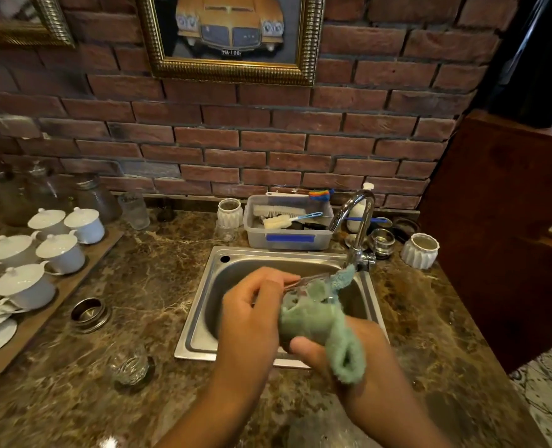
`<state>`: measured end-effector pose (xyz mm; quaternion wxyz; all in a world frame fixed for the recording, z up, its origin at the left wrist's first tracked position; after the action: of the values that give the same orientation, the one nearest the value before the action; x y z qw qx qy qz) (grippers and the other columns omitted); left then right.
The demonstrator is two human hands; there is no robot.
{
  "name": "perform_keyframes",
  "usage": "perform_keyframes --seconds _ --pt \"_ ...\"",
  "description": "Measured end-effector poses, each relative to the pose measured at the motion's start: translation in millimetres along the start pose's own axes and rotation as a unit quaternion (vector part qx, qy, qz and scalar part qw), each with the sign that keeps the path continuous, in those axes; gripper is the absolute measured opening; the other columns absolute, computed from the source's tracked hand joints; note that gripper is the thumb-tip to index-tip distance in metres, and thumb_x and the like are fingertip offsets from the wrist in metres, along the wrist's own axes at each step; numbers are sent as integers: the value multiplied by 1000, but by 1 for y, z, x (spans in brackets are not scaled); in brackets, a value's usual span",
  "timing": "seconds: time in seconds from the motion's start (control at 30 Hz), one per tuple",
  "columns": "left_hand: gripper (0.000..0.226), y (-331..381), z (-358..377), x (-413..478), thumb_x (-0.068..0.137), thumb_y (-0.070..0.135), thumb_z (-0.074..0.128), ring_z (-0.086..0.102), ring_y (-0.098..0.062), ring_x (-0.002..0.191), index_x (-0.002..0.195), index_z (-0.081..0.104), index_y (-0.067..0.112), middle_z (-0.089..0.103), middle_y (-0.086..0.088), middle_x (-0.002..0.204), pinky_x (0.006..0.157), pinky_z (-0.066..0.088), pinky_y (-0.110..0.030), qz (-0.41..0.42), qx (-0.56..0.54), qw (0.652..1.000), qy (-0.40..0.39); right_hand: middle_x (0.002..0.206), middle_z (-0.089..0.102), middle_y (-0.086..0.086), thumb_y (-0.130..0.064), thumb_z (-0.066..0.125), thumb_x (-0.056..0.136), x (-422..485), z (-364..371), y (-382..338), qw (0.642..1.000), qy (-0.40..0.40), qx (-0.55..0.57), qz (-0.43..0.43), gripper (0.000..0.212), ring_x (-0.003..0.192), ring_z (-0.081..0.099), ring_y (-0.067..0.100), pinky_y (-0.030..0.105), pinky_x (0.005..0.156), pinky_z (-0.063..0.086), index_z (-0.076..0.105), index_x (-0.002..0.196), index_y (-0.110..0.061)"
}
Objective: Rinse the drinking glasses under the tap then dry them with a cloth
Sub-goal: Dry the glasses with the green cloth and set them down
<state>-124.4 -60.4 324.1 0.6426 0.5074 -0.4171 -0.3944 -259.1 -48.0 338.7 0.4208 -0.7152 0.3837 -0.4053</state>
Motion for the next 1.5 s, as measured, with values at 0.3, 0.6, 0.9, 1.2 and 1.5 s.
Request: perform_keyframes --seconds 0.3,0.6,0.9,1.2,1.5 --pt "31 29 14 -22 93 20 50 67 -15 92 99 75 2 72 -7 96 75 56 -32 432 271 854 -100 120 68 27 -28 98 49 -12 2 34 852 70 485 181 77 114 65 42 59 102 48 69 117 -4" --pt "25 -22 25 -14 91 22 58 64 -18 52 77 75 12 68 -9 67 42 45 -23 -290 -150 945 -28 97 69 -19 -51 64 88 -6 -10 8 948 24 -260 -179 18 93 63 -5 26 84 54 68 94 -35" --pt "30 -20 23 -5 92 18 54 64 -24 48 69 68 5 65 -14 58 42 51 -29 -206 -126 970 8 90 73 -19 -62 63 84 -3 -9 19 989 -21 -142 -46 30 92 65 -2 26 87 53 75 91 -36" --pt "27 31 29 -9 91 21 53 64 -18 85 98 72 3 68 -8 94 69 53 -32 468 310 816 -137 132 59 32 -17 98 52 -5 6 49 804 62 562 186 86 126 56 46 63 114 31 61 128 0" --pt "19 -29 28 16 95 28 56 56 -16 52 85 69 18 64 -5 71 36 34 -23 -155 -45 985 -66 91 75 -20 -42 70 82 17 -21 24 999 21 -43 -25 22 88 68 -3 25 81 57 75 96 -25"
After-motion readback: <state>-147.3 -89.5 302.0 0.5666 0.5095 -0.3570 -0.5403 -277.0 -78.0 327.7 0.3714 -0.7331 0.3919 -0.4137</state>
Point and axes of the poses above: each hand's wrist, its own x-axis towards the middle knuckle, its own z-axis out of the palm, y = z × x, the point moved 6 cm from there along x, towards the middle knuckle
